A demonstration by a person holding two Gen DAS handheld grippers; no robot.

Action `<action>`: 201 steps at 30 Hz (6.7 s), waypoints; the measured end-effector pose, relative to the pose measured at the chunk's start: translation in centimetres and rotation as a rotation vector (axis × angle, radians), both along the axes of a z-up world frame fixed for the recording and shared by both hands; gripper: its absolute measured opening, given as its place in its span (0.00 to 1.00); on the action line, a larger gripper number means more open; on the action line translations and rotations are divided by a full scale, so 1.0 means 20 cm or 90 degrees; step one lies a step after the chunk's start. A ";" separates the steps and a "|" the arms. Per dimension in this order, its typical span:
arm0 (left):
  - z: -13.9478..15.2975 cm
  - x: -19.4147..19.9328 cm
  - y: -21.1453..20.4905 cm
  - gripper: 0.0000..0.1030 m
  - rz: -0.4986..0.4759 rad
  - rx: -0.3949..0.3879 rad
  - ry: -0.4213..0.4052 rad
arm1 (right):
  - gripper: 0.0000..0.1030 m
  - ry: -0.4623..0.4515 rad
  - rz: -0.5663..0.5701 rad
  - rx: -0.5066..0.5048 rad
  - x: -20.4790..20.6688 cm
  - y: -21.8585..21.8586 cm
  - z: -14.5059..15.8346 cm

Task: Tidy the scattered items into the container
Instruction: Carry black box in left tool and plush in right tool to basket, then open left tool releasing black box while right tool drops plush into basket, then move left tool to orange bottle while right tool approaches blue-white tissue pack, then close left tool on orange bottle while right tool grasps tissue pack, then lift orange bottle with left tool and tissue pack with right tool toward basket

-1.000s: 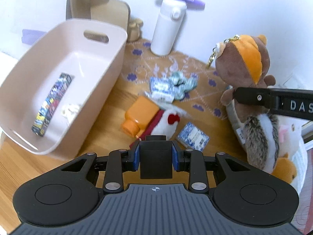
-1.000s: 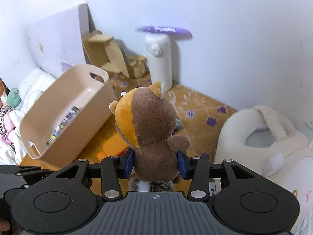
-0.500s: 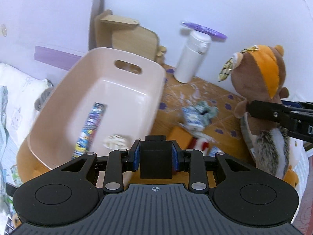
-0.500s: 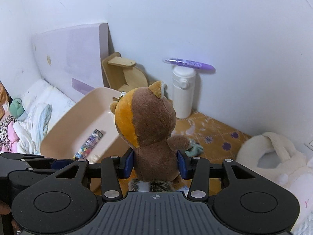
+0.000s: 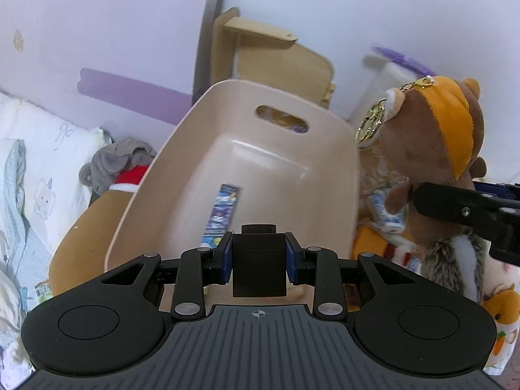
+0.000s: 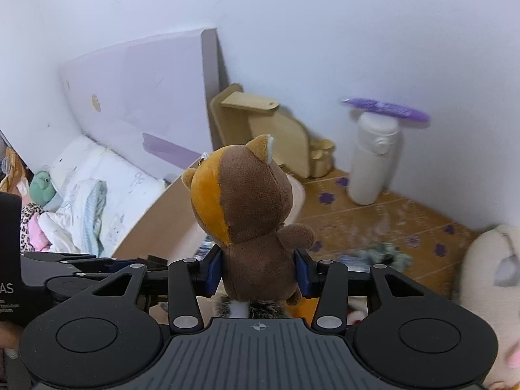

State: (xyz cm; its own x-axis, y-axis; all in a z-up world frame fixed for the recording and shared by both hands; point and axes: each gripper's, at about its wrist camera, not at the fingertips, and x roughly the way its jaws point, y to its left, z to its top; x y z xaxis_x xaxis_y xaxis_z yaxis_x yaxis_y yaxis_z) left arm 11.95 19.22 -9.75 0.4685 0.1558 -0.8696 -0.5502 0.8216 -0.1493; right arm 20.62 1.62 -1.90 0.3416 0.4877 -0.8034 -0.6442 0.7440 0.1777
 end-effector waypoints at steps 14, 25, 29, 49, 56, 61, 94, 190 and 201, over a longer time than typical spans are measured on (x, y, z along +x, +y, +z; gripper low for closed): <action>-0.23 0.06 0.18 0.31 -0.009 0.002 0.065 | 0.41 0.081 0.005 -0.016 0.10 0.33 -0.27; -0.38 0.12 0.22 0.31 -0.019 0.010 0.115 | 0.42 0.116 0.003 -0.048 0.17 0.47 -0.47; -0.40 0.11 0.22 0.32 -0.022 0.011 0.119 | 0.44 0.134 0.005 -0.056 0.18 0.47 -0.53; -0.26 0.11 0.06 0.60 -0.039 0.026 0.080 | 0.69 0.060 -0.046 0.003 0.14 0.20 -0.25; -0.17 0.12 -0.04 0.61 -0.052 0.037 0.065 | 0.70 0.038 -0.065 0.015 0.10 0.07 -0.18; -0.11 0.14 -0.13 0.61 -0.066 0.050 0.054 | 0.74 0.020 -0.076 0.018 0.06 -0.05 -0.11; -0.38 0.56 -0.71 0.64 -0.269 0.095 0.132 | 0.77 0.134 -0.188 -0.054 0.25 -0.87 -0.60; -0.58 0.69 -0.78 0.52 -0.326 0.072 0.103 | 0.43 0.093 -0.038 -0.091 0.33 -0.89 -0.87; -0.25 0.57 -0.70 0.52 -0.291 0.081 0.025 | 0.43 0.026 -0.042 -0.068 0.26 -0.86 -0.57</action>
State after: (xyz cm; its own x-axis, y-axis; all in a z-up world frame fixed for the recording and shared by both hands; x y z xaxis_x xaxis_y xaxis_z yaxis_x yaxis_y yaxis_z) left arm 23.25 5.15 -14.68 0.4812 0.0468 -0.8754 -0.1308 0.9912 -0.0189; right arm 25.73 -15.60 -13.36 0.3358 0.3762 -0.8635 -0.5872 0.8004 0.1204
